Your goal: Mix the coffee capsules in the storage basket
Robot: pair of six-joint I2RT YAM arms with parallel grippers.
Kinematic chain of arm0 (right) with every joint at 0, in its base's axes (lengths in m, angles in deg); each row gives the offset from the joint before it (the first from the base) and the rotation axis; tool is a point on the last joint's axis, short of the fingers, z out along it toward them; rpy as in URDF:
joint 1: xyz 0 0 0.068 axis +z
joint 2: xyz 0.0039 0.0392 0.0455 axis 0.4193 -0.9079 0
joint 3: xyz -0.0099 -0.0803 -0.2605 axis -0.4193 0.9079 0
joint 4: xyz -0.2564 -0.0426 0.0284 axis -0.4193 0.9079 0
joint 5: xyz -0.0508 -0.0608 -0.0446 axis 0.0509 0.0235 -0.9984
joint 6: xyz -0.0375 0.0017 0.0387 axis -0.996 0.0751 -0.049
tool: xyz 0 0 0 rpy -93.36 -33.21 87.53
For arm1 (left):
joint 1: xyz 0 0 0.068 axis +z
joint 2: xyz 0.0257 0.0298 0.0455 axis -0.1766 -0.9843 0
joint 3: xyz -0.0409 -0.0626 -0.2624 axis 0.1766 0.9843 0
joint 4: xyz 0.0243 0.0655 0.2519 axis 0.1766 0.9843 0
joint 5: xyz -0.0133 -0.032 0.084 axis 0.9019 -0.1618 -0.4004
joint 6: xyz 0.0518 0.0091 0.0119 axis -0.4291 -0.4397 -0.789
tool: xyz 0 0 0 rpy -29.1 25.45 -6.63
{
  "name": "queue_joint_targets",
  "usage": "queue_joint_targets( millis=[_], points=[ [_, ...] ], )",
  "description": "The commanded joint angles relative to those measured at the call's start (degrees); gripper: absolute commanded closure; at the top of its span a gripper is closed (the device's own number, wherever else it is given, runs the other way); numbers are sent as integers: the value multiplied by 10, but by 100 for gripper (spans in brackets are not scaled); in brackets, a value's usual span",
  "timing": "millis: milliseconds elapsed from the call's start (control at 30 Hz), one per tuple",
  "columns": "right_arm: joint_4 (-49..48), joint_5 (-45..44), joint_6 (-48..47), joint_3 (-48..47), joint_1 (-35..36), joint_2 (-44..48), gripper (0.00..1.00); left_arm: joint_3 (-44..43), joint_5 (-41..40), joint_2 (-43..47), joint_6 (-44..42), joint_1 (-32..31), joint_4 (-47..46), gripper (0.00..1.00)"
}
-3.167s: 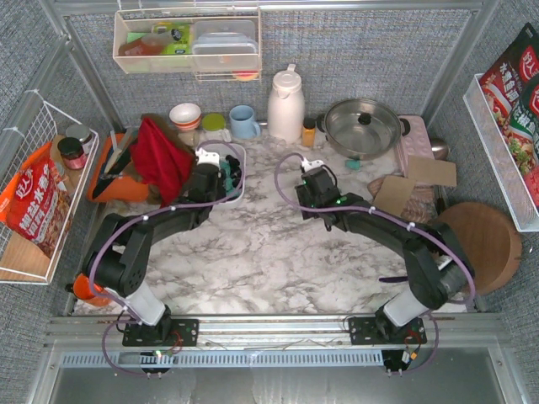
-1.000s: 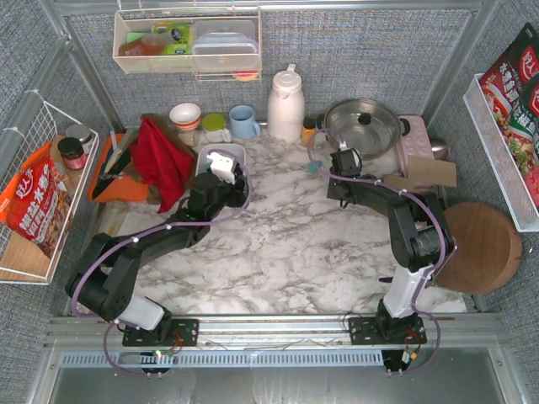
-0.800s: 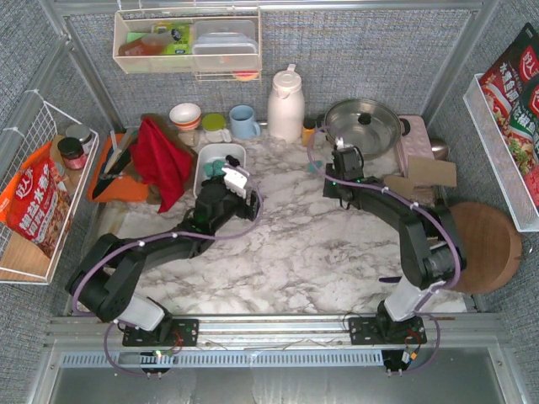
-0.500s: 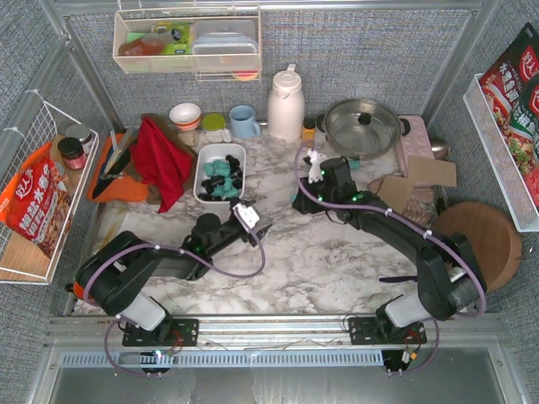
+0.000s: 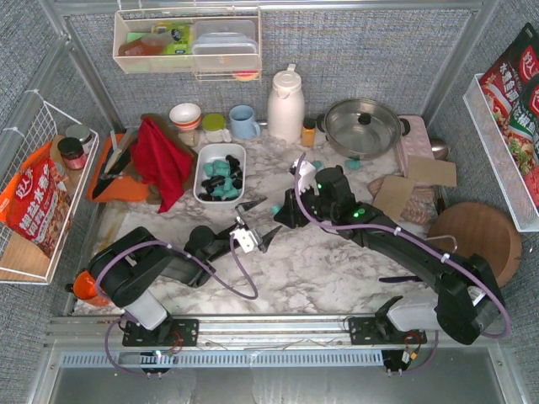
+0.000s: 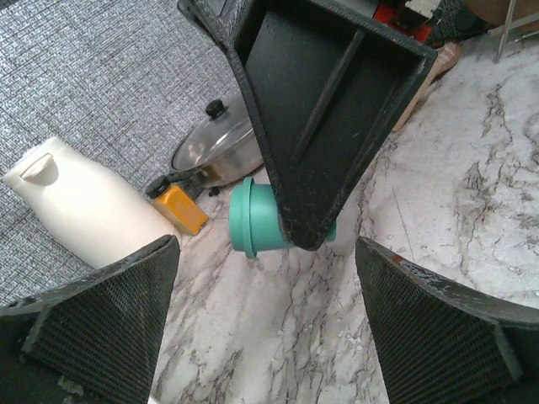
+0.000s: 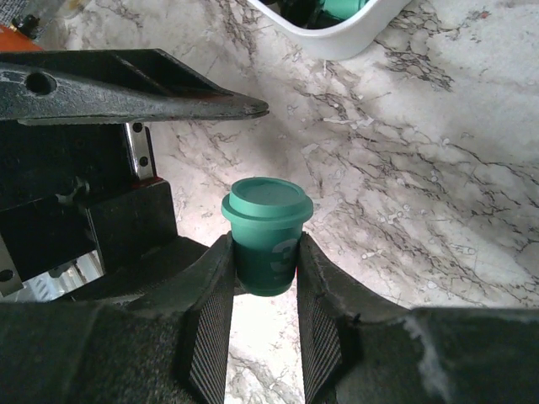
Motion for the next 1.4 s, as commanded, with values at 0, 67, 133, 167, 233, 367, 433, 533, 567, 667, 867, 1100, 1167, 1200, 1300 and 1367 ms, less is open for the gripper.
queue_joint_targets(
  millis=[0,67,133,167,233,367,433,533,567,667,867,1100,1167,1200,1300,1367],
  points=[
    [-27,13,9,-2,5,2,75,-2,-1,5,-27,-7,-34,7],
    [-33,15,13,-2,9,-1,75,-3,-2,4,-32,-11,-33,7],
    [-36,16,15,-4,12,-3,74,-6,-2,1,-36,-15,-33,7],
    [-37,17,16,-5,13,-5,74,-8,-4,-1,-40,-18,-34,8],
    [-40,18,18,-7,16,-6,74,-12,-11,-8,-49,-24,-33,9],
    [-40,21,18,-10,17,-9,73,-17,-28,-12,-71,-34,-34,15],
    [-39,23,18,-11,18,-10,73,-18,-31,-13,-75,-37,-33,20],
    [-38,23,19,-12,18,-12,72,-19,-42,-13,-79,-40,-33,27],
    [-38,24,19,-13,18,-12,72,-19,-44,-13,-80,-40,-33,28],
    [-36,22,18,-15,18,-13,70,-19,-47,-10,-80,-42,-33,36],
    [-25,10,18,-21,18,-10,55,-19,-62,-8,-69,-42,-33,49],
    [29,-77,7,-35,16,16,41,-12,-118,-3,12,-28,-36,52],
    [37,-111,6,-33,16,29,41,-6,-130,3,50,-8,-34,53],
    [42,-129,4,-33,16,36,41,-3,-136,9,70,2,-29,55],
    [59,-185,-6,-31,17,54,41,-7,-162,49,137,47,35,59],
    [71,-226,-17,-29,16,60,41,-32,-194,85,175,77,166,60]
  ],
)
